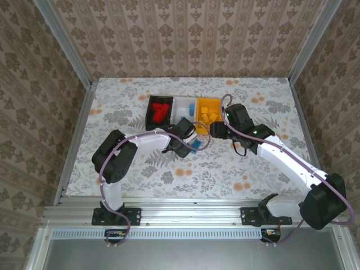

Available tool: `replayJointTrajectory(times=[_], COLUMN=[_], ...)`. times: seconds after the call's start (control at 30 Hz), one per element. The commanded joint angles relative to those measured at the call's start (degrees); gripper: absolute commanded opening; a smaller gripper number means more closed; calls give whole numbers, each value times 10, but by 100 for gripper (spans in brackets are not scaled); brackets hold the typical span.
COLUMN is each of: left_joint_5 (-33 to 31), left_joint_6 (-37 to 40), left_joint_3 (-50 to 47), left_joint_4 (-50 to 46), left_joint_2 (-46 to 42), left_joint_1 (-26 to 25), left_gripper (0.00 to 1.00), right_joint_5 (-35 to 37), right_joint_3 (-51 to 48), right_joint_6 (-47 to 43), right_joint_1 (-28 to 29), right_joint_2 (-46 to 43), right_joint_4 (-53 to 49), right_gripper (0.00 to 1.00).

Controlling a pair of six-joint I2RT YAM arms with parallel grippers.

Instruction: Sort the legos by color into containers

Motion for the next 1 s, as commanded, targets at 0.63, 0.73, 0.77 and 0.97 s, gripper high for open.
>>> replayJointTrajectory(times=[0.63, 0.73, 0.77, 0.97], left_joint_5=[-101, -120, -120, -101], left_joint_6=[-45, -59, -65, -114], left_joint_3=[163, 287, 333, 513], left_joint_4=[-93, -149, -169, -266], left_joint_2=[-44, 27, 58, 197], left_joint_1=[39, 54, 60, 87], left_gripper=[30, 30, 30, 32], right_joint_5=[-5, -3, 0, 6], right_joint_3=[-48, -58, -60, -73], right_joint_6=[16, 17, 16, 12], right_joint_1=[20, 20, 20, 19], right_joint_2=[-29, -29, -28, -35], right_joint_4=[10, 17, 18, 19], right_gripper=[59, 59, 59, 59])
